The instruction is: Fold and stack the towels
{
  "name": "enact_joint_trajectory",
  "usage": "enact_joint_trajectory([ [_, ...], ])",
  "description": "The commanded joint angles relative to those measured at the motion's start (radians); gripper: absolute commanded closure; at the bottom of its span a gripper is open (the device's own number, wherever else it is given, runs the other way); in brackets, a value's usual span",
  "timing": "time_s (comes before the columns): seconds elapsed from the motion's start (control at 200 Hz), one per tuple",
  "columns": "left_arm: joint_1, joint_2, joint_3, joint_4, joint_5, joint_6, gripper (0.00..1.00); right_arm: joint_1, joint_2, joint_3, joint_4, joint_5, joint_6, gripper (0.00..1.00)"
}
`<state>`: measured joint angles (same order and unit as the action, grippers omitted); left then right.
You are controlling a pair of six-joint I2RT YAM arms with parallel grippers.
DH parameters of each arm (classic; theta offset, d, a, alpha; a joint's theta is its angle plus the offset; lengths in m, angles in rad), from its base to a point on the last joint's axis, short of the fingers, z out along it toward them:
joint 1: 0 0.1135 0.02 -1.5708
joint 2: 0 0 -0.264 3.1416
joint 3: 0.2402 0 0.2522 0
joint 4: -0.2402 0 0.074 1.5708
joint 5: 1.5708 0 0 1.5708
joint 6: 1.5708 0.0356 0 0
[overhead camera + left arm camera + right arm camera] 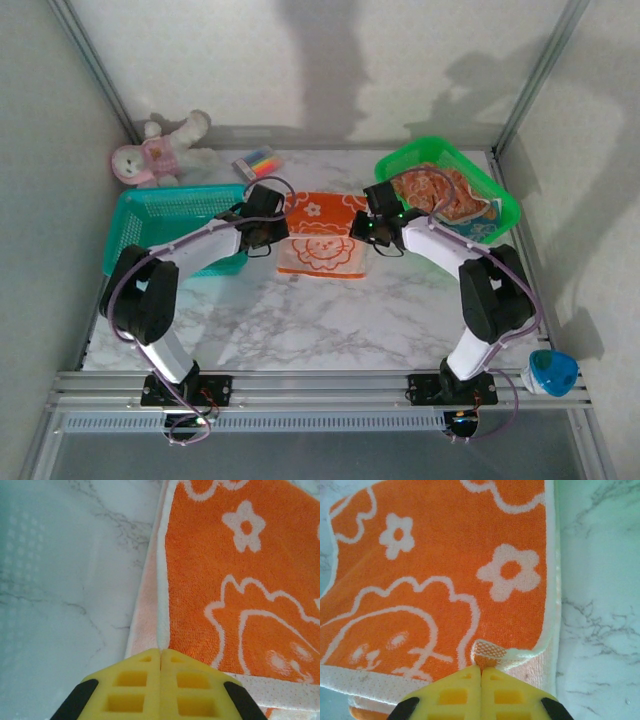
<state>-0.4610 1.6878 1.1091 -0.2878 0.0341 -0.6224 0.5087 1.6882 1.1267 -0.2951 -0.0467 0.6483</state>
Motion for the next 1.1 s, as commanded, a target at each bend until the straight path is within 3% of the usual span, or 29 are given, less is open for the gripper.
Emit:
enact_joint_trajectory([
  [0.0,-0.019,-0.051,-0.033,-0.005,-0.030,-0.032,1.00,0.008,-0.043,-0.028,-0.003,0.020,0.014,1.00],
  [0.556,-0.080,-0.104,-0.091,0.000,-0.037,-0.091,1.00,0.029,-0.112,-0.097,-0.013,0.027,0.024,1.00],
  [1.091,-0.069,-0.170,-0.099,-0.063,-0.091,-0.074,1.00,0.087,-0.203,-0.134,-0.049,0.057,0.074,1.00],
])
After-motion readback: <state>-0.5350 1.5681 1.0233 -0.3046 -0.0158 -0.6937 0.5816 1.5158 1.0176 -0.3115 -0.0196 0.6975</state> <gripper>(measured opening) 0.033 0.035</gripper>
